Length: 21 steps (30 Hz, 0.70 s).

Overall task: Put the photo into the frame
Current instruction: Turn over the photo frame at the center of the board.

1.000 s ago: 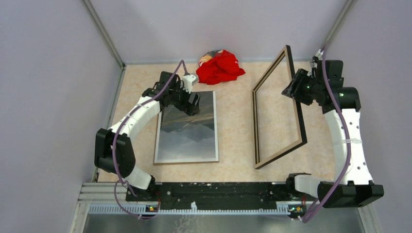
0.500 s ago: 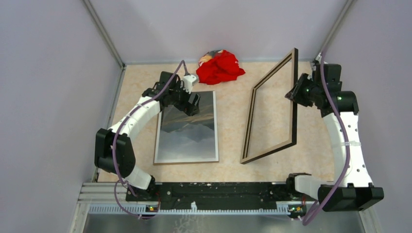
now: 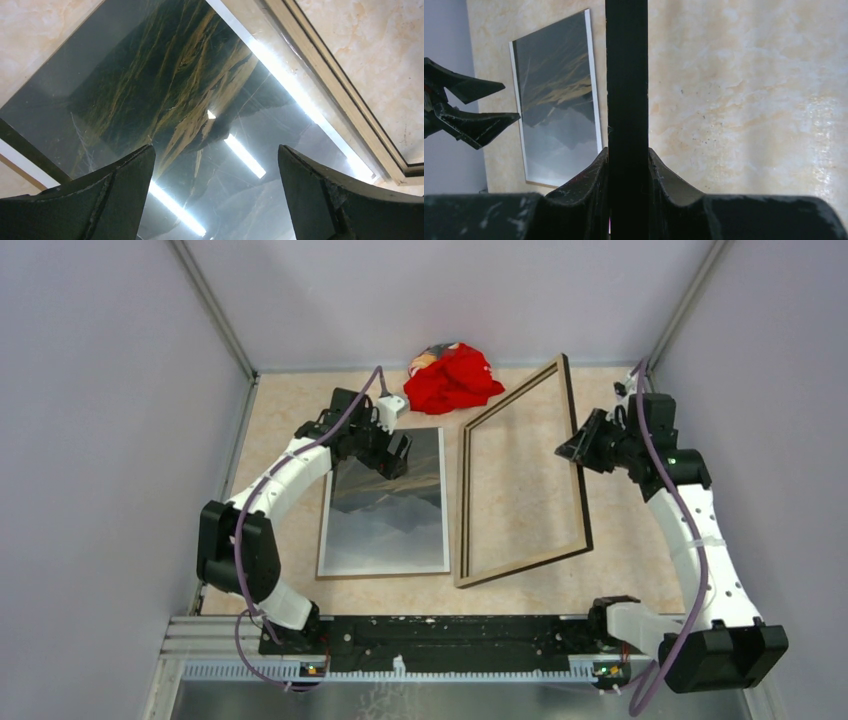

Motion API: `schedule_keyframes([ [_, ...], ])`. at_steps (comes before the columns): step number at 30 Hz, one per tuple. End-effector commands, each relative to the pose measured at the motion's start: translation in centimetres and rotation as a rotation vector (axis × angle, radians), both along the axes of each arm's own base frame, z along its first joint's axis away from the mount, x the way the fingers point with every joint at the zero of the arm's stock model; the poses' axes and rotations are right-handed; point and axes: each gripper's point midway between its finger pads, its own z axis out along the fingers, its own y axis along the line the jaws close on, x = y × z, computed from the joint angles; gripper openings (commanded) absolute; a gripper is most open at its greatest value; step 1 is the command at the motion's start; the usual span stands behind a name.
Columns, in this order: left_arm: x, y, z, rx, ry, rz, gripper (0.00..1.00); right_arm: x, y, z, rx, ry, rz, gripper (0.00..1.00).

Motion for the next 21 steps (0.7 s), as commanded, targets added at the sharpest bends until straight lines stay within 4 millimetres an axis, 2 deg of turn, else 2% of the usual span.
schedule_keyframes([
  [1, 0.7, 0.5, 1.0, 0.017, -0.049, 0.009, 0.99, -0.9, 0.3, -3.6, -0.064, 0.104, 0.042, 0.0],
  [7, 0.8, 0.8, 0.8, 0.034, -0.057, 0.01, 0.99, -0.7, -0.3, -5.8, -0.099, 0.146, 0.032, 0.0],
  [13, 1.0, 0.9, 0.9, 0.04, -0.064, 0.01, 0.99, -0.3, 1.2, -9.1, -0.088, 0.216, 0.056, 0.0],
  [21, 1.2, 1.3, 0.0, 0.067, -0.061, 0.012, 0.99, 0.0, 1.0, -9.7, -0.096, 0.229, 0.019, 0.0],
])
